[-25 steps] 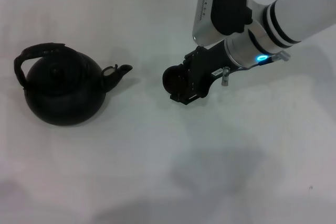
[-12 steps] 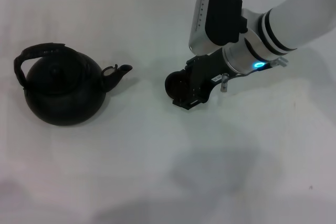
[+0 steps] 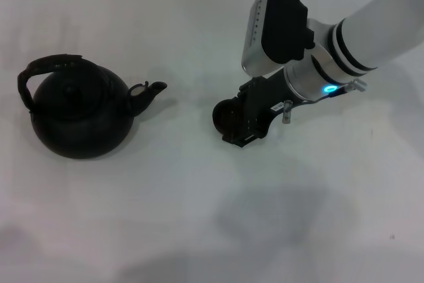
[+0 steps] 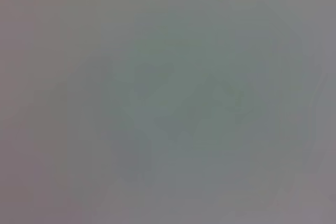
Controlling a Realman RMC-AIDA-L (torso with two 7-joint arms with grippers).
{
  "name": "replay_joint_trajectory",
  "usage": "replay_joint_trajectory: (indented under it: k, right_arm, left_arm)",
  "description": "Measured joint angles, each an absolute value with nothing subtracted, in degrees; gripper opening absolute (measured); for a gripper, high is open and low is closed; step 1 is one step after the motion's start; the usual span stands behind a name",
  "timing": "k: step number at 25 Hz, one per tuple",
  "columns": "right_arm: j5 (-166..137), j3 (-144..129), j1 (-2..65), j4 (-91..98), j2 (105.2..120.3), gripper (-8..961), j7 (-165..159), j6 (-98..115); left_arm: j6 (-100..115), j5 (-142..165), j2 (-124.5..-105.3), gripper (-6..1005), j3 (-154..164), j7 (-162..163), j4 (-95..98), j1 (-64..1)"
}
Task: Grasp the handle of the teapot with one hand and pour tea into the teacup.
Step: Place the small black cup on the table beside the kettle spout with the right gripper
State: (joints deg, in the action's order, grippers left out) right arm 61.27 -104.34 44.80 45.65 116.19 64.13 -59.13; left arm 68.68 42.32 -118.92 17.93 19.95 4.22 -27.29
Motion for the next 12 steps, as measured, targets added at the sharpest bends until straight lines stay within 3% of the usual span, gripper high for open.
replay_joint_trajectory:
  k: [12]
  right_arm:
    - [61.9, -104.6, 44.9, 44.5, 116.19, 761, 64.1, -59.2]
  left_arm:
    - [69.5, 42.5, -119.02, 891, 17.9, 19.9, 4.1, -27.2]
